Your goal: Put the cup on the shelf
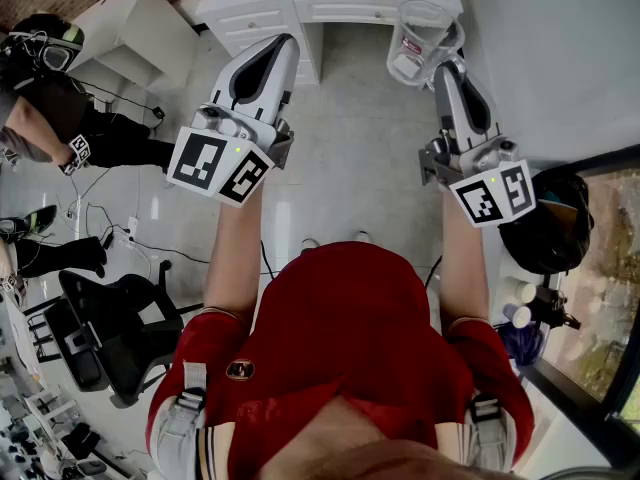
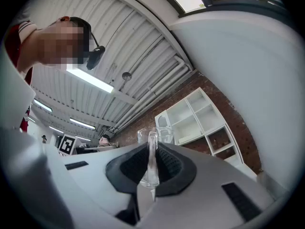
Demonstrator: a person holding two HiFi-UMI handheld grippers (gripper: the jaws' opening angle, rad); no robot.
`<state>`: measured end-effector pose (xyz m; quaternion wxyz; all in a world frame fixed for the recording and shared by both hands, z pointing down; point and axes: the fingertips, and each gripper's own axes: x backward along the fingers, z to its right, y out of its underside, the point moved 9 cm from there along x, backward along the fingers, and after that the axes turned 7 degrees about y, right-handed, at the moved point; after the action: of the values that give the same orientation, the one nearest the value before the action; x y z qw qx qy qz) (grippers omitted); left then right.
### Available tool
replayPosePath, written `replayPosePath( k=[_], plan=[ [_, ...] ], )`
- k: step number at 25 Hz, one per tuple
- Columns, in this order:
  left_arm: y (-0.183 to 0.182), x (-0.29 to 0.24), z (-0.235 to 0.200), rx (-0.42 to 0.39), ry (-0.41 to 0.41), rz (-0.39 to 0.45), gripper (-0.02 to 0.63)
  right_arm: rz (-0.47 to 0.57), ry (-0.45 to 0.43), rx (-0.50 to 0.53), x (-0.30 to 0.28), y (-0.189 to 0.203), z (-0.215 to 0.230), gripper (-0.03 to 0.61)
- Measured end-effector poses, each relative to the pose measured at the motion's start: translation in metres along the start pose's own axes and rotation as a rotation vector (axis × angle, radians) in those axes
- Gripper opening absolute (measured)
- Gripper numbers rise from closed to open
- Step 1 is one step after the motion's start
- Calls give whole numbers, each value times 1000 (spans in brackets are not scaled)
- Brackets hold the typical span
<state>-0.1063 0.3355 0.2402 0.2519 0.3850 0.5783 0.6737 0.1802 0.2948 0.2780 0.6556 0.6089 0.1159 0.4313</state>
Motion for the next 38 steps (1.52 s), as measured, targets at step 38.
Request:
replayPosePath(
  k=[38],
  plan=[
    [100, -243, -274, 24, 80, 33, 5, -22, 156, 117, -258, 59, 188, 23]
  ],
)
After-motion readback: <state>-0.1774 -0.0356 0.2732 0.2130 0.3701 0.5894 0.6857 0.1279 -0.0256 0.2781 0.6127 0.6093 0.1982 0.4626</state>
